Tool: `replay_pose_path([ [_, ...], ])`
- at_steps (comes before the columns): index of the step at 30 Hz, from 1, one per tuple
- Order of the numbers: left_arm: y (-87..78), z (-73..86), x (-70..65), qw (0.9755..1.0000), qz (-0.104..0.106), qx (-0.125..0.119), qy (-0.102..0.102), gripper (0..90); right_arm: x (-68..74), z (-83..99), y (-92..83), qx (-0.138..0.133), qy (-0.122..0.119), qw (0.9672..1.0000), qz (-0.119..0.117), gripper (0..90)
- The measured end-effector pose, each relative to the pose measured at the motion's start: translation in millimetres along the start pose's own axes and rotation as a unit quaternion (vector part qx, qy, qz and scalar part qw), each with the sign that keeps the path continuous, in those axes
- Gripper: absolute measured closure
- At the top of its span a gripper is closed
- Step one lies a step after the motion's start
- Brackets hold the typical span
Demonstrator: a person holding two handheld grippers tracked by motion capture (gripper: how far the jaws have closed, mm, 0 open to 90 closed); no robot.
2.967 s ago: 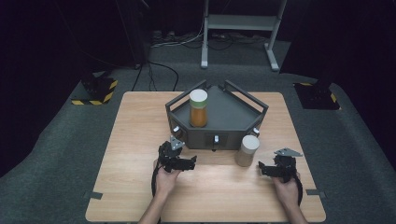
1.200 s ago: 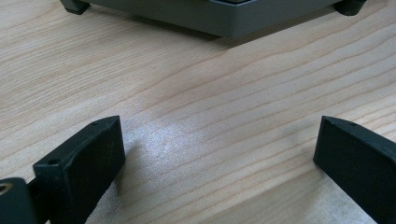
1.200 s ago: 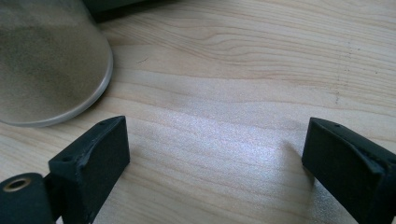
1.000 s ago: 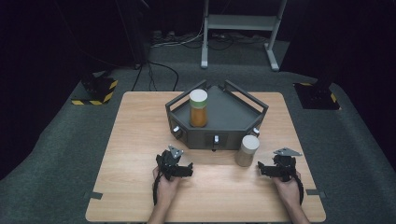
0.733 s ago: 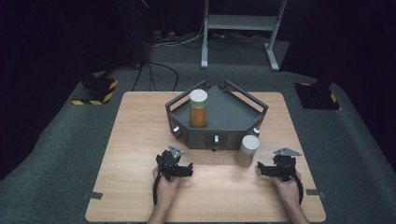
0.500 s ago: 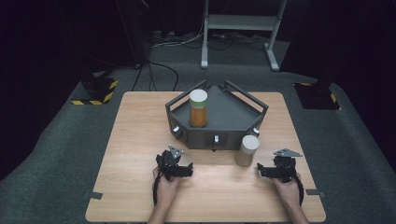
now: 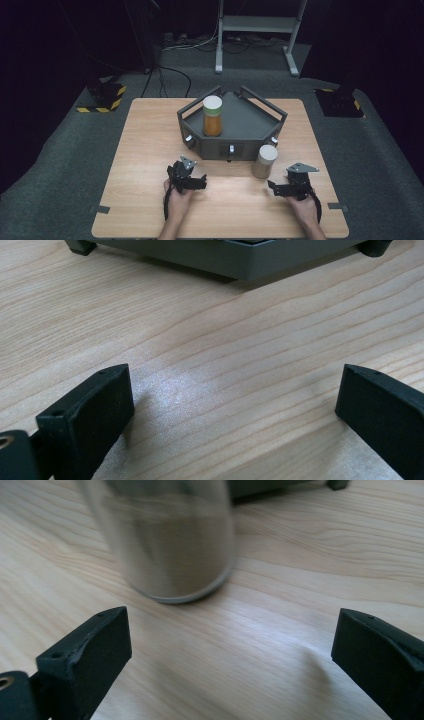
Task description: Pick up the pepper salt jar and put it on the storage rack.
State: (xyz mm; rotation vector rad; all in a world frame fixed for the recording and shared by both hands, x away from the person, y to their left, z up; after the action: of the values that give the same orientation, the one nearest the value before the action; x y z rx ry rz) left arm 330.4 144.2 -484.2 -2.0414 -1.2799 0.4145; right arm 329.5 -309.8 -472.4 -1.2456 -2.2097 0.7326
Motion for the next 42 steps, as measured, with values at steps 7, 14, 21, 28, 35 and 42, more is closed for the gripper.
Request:
replay_pose_path([
  [7,0.0,0.0,0.0,1.0,0.0,0.0,0.0,2.2,6.2,-3.1,1.8,-0.008,0.005,0.9996,-0.027,4.1],
  [14,0.0,0.0,0.0,1.0,0.0,0.0,0.0,2.3,10.7,-11.3,4.5,-0.024,0.01,0.999,-0.038,6.4],
  [21,0.0,0.0,0.0,1.0,0.0,0.0,0.0,2.3,15.9,-20.6,7.0,-0.041,0.007,0.9984,-0.037,9.2],
  [28,0.0,0.0,0.0,1.0,0.0,0.0,0.0,2.3,20.9,-30.4,9.8,-0.054,0.002,0.998,-0.032,12.7],
  [35,0.0,0.0,-0.1,1.0,0.0,0.0,0.0,2.3,26.0,-37.1,11.4,-0.069,-0.007,0.9973,-0.024,17.4],
  [42,0.0,0.0,0.0,1.0,0.0,0.0,0.0,2.3,29.3,-40.3,13.2,-0.079,-0.01,0.9965,-0.024,22.6],
])
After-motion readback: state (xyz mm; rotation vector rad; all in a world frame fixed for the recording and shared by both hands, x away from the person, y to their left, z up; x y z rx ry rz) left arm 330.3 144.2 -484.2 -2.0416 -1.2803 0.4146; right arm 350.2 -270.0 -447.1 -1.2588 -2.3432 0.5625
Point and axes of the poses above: each handheld gripper's, and its own axes: y roughly forward along the jaws, z roughly out of its underside, x roughly to its left, the point moved 5 cm from there along y, roughly forward along the jaws, and after that the axes turned 7 degrees about y, right-handed, at the moved point
